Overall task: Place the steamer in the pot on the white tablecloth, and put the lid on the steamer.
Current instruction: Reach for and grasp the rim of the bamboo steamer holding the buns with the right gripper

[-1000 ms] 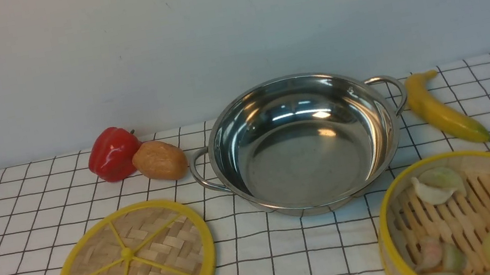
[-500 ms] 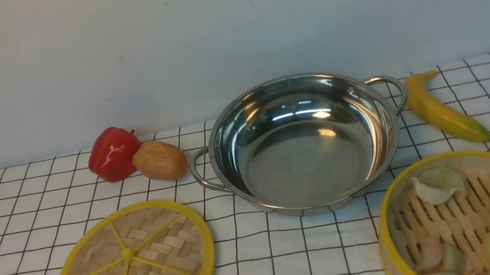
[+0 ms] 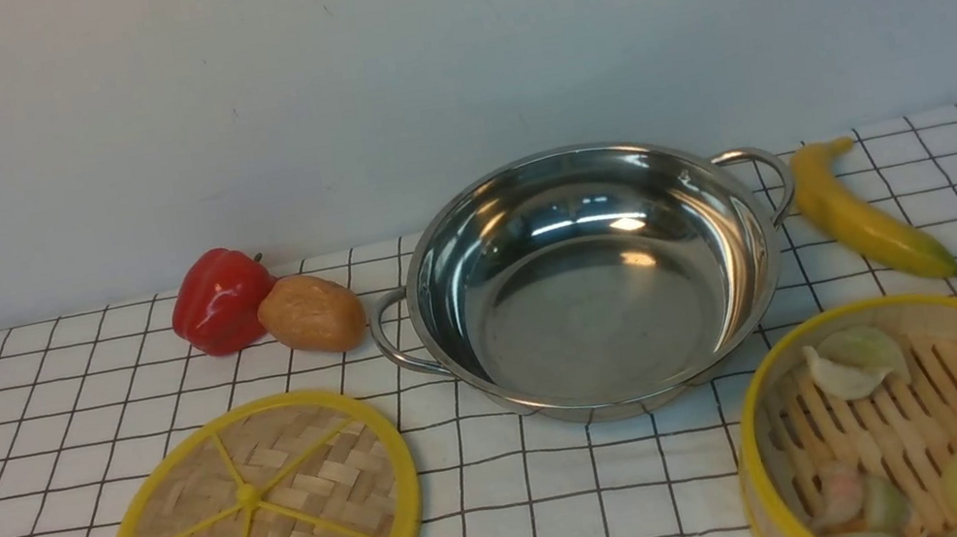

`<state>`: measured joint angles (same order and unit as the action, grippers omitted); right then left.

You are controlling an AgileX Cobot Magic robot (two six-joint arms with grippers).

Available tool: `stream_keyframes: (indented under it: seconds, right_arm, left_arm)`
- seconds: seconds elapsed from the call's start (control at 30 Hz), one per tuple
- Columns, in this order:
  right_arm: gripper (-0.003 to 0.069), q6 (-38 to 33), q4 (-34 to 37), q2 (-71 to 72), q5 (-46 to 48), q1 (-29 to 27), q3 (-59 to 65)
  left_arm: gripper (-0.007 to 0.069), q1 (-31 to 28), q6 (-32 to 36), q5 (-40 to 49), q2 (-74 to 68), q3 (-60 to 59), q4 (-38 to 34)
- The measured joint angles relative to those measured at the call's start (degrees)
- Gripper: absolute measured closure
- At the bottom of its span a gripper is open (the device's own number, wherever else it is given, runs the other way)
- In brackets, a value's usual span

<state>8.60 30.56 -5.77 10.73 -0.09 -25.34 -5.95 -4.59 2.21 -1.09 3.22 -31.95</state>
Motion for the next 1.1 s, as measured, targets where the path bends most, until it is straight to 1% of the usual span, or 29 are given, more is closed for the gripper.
stream_keyframes:
  seconds: [0.03,0.1,0.13,0.17,0.2,0.23,0.27,0.37,0.5,0.53,0.6,0.63,0.77,0.9,1.1]
  right_arm:
    - [0.0419,-0.19,-1.77,-3.43,6.06,0.0,-3.73]
    - [0.0419,-0.26,-2.72,-6.28,10.57,0.0,-5.99]
    - [0.0419,-0.39,-3.77,-10.63,17.76,0.0,-9.12]
    - [0.0419,-0.72,-4.54,-15.27,22.91,0.0,-11.83]
    - [0.0419,-0.83,-4.66,-15.26,23.77,0.0,-12.27]
    - [0.0419,-1.09,-5.58,-20.64,30.67,0.0,-15.81]
    - [0.0419,-1.24,-6.09,-23.38,33.26,0.0,-17.13]
    - [0.0419,-1.35,-9.0,-32.86,45.51,0.0,-22.8]
    - [0.0419,-1.4,-15.96,-43.6,55.36,0.0,-26.17]
    - [0.0419,-1.4,-18.87,-46.7,56.68,0.0,-26.34]
    - [0.0419,-1.4,-20.72,-48.61,57.36,0.0,-26.41]
    - [0.0419,-1.42,-22.89,-51.0,57.75,0.0,-26.59]
    - [0.0419,-1.47,-26.19,-55.79,57.81,0.0,-26.7]
    - [0.0419,-1.53,-27.66,-58.72,56.84,0.0,-26.64]
    - [0.0419,-1.63,-27.79,-60.06,55.3,0.0,-25.37]
  left_arm:
    - [0.0382,0.0,1.26,1.38,-1.57,1.81,1.56]
    - [0.0382,0.0,2.54,3.37,-3.74,3.77,2.75]
    - [0.0382,0.0,3.82,6.23,-6.83,6.23,4.49]
    - [0.0382,0.0,5.06,8.83,-9.9,8.47,5.88]
    - [0.0382,0.0,5.27,9.27,-10.45,8.86,6.27]
    - [0.0382,0.0,5.99,13.09,-15.05,12.04,7.58]
    - [0.0382,0.0,6.2,14.53,-16.89,13.3,8.03]
    - [0.0382,0.0,6.54,22.43,-26.27,20.01,10.1]
    - [0.0382,0.0,6.71,32.68,-38.12,28.29,14.35]
    - [0.0382,0.0,6.71,35.58,-41.68,30.53,16.32]
    - [0.0382,0.0,6.76,37.76,-44.54,32.18,18.03]
    - [0.0382,0.0,6.76,40.51,-48.48,34.27,20.68]
    - [0.0382,0.0,6.76,45.47,-58.82,38.08,24.52]
    - [0.0382,0.0,6.76,45.78,-66.27,39.13,25.52]
    - [0.0382,0.0,7.17,44.04,-72.14,39.29,25.59]
